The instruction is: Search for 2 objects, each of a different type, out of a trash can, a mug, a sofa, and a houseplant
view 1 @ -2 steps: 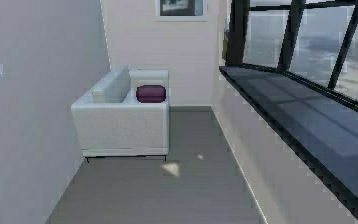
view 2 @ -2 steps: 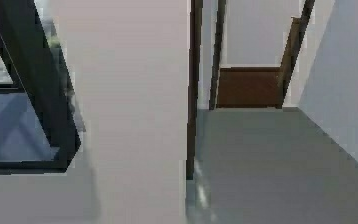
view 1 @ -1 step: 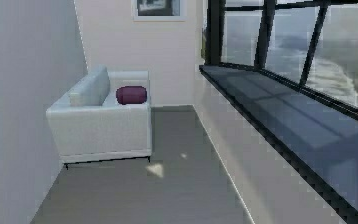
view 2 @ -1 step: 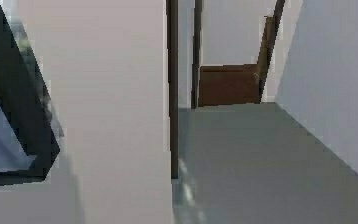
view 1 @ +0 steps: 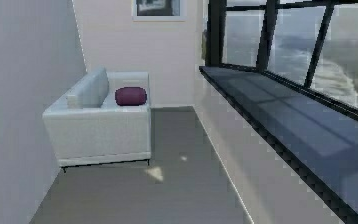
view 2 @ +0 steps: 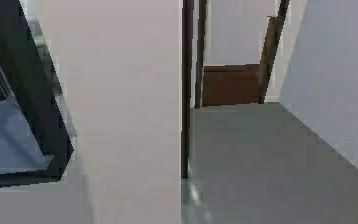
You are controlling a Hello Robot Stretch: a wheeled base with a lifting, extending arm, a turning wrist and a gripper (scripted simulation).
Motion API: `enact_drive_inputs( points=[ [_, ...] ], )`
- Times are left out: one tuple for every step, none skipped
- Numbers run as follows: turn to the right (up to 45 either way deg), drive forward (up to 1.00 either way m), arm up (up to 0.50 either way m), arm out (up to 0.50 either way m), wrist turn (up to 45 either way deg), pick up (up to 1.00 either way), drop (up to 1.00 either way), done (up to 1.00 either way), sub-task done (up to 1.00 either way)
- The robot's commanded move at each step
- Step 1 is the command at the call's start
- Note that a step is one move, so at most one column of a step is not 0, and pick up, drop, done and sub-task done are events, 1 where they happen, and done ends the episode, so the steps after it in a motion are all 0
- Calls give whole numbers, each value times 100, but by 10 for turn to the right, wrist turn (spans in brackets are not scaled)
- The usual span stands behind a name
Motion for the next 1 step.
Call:
enact_drive_inputs(
  points=[
    [-60, 0, 0, 0, 0, 0, 0, 0, 0]
  ],
)
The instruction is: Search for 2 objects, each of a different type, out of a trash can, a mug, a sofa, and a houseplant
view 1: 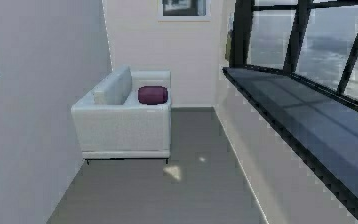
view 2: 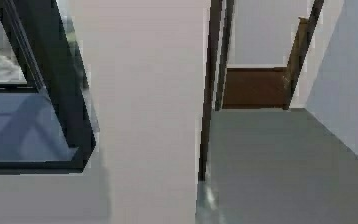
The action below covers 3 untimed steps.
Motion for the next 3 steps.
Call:
enact_drive_inputs(
  points=[
    [0, 100, 0, 0, 0, 0, 0, 0, 0],
    [-210, 0, 0, 0, 0, 0, 0, 0, 0],
    [0, 0, 0, 0, 0, 0, 0, 0, 100]
  ],
)
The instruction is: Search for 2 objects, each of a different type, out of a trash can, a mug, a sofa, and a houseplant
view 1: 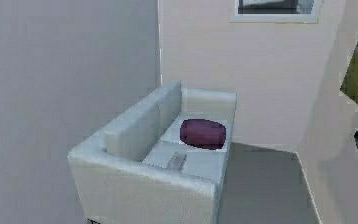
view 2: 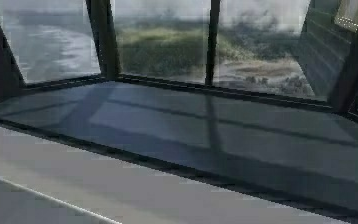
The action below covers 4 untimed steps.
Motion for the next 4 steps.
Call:
enact_drive_inputs(
  points=[
    [-450, 0, 0, 0, 0, 0, 0, 0, 0],
    [-450, 0, 0, 0, 0, 0, 0, 0, 0],
    [-420, 0, 0, 0, 0, 0, 0, 0, 0],
    [0, 100, 0, 0, 0, 0, 0, 0, 0]
  ],
)
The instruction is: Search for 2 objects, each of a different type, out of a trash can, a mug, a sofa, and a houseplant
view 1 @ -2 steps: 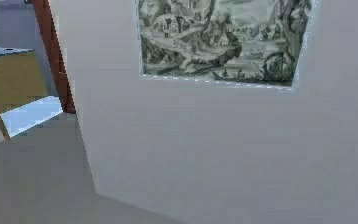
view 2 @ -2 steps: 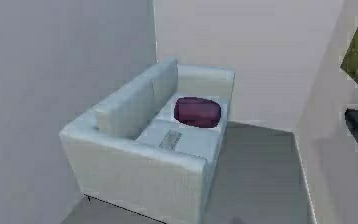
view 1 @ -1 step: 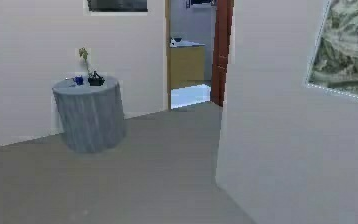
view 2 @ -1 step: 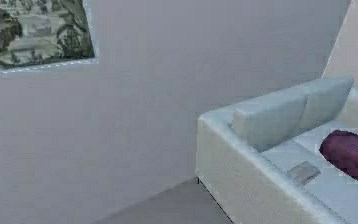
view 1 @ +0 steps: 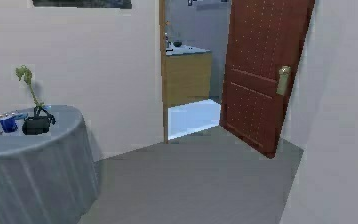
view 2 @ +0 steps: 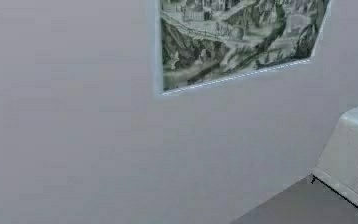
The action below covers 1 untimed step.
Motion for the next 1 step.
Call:
enact_drive_inputs(
  points=[
    [0, 50, 0, 0, 0, 0, 0, 0, 0]
  ],
)
